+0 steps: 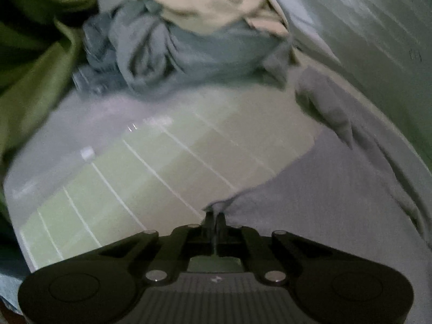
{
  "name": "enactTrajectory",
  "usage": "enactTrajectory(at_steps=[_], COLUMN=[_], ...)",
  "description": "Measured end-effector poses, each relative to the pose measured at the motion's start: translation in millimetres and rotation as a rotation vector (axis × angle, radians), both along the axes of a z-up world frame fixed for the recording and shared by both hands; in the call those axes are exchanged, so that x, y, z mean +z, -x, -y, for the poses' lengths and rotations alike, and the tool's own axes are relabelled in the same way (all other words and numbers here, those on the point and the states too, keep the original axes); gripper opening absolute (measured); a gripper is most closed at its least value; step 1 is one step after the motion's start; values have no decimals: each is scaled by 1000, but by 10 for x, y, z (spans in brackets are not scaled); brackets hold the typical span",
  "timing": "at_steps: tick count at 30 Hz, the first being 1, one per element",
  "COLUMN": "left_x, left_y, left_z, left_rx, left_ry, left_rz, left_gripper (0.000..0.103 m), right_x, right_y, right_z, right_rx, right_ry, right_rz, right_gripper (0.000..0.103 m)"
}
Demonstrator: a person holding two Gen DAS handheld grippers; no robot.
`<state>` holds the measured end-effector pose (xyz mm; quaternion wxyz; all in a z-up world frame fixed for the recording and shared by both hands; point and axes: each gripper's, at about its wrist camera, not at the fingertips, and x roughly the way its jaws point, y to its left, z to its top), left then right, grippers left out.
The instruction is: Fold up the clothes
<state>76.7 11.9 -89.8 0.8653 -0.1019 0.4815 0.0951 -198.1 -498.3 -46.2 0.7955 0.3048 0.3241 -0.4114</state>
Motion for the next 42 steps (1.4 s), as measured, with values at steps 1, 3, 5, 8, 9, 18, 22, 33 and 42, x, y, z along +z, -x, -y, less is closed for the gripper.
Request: enactTrajectory(at_steps=[1,3,5,8,9,18,22,33,42], left_x=[43,212,382,607,616,351,313,411,660], left_y=[-15,-7,3,27,33,204,282,745,1240], left_z=[-61,-206,-351,-552,-629,-668,-282,832,1535], left_rx=[10,32,53,107,131,158,70,-73,-75], left_ry=[1,8,16,-41,-75,-83,-75,3,43], left_rz=[12,54,96,161,167,58,45,17,21], left_gripper=[0,0,0,0,0,64,75,94,99], right_x=[70,261,491,792,867,335,274,45,-174], right_y=[-1,-17,-39,-65,-71,-291,-25,537,364], right_z=[-20,-70,-136,-293,-352,-728,-409,627,1334], right_rx=[5,20,42,80,90,255,155,-49,95], right_ry=[19,56,86,92,88,-32,-31,-22,7], right_rz=[10,35,69,143,168,-18,-18,-57,-94], right_gripper=[3,3,3,3,3,65,74,85,94])
